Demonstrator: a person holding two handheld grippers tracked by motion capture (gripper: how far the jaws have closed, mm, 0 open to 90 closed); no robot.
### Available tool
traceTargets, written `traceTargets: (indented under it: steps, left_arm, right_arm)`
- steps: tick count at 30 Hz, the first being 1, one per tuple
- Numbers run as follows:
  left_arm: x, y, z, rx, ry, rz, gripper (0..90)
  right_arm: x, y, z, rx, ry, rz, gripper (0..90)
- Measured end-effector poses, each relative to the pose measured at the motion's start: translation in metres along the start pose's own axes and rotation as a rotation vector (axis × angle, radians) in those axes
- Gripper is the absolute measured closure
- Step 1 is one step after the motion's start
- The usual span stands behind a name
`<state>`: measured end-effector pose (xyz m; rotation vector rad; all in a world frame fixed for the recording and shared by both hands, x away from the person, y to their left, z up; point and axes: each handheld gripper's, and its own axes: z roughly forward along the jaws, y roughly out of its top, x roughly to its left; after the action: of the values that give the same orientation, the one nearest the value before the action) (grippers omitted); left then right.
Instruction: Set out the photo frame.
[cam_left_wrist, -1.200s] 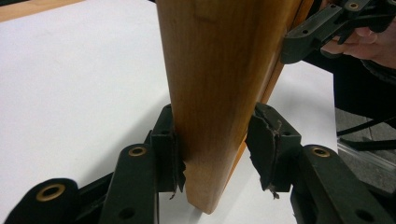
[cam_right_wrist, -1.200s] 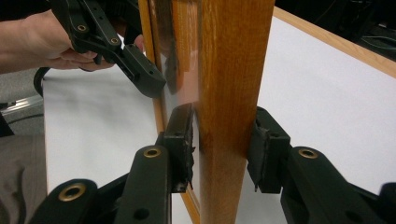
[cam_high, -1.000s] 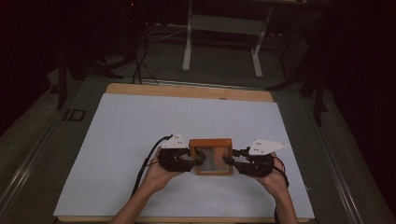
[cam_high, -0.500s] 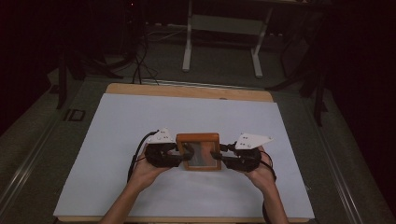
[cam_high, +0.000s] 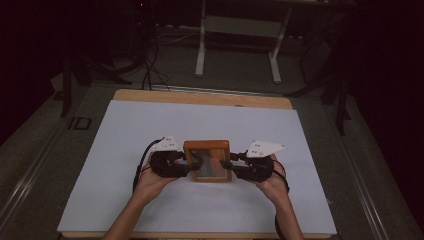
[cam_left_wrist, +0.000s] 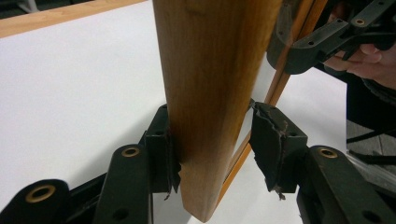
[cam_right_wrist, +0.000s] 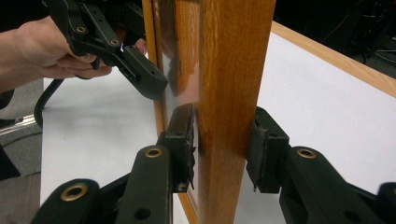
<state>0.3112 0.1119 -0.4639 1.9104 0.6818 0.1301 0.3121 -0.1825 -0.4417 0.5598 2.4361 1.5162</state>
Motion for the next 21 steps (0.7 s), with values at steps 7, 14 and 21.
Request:
traceTargets:
  steps: [7, 14, 21]
  left_arm:
    - [0.002, -0.001, -0.003, 0.0, 0.001, -0.015, 53.1]
    - [0.004, -0.003, 0.0, 0.03, 0.005, -0.026, 53.2]
    - [0.006, -0.007, -0.002, 0.031, 0.01, -0.042, 53.2]
  right_arm:
    - [0.001, 0.001, 0.005, -0.013, 0.004, 0.005, 65.1]
    - [-0.003, -0.006, 0.008, -0.01, 0.02, 0.029, 65.1]
    - [-0.005, -0.012, 0.014, -0.021, 0.038, 0.064, 65.0]
